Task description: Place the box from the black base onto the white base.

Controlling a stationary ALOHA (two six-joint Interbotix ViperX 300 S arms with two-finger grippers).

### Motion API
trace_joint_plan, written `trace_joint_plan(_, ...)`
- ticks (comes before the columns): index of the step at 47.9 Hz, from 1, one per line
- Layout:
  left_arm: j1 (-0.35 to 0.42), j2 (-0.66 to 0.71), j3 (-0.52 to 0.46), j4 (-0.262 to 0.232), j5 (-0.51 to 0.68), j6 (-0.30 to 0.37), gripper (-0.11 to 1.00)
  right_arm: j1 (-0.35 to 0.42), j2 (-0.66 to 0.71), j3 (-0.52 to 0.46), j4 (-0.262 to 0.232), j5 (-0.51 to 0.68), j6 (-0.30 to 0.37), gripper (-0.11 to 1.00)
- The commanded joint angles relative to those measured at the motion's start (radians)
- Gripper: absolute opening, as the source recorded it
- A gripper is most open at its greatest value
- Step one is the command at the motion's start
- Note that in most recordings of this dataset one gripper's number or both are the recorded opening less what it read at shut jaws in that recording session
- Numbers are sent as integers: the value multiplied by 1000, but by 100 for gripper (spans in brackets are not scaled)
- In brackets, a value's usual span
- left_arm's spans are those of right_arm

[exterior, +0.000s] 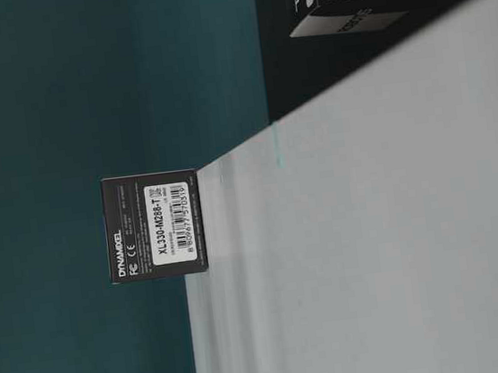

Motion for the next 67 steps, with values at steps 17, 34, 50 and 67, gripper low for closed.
trace_joint_plan(17, 5, 26, -29, 3, -5, -38, -6, -12, 95, -6, -3, -101, 14, 100)
trace_joint_plan(34, 5, 26, -29, 3, -6, -38, -6, -6, 193, -17, -3, -202, 14, 100)
trace_joint_plan(50, 5, 26, -32, 3, -5, -38, -7, -5, 235, -29, -3, -225, 15, 100)
trace_joint_plan(67, 5, 29, -32, 3, 12, -40, -7, -5, 336, -54, 2, -310, 17, 100)
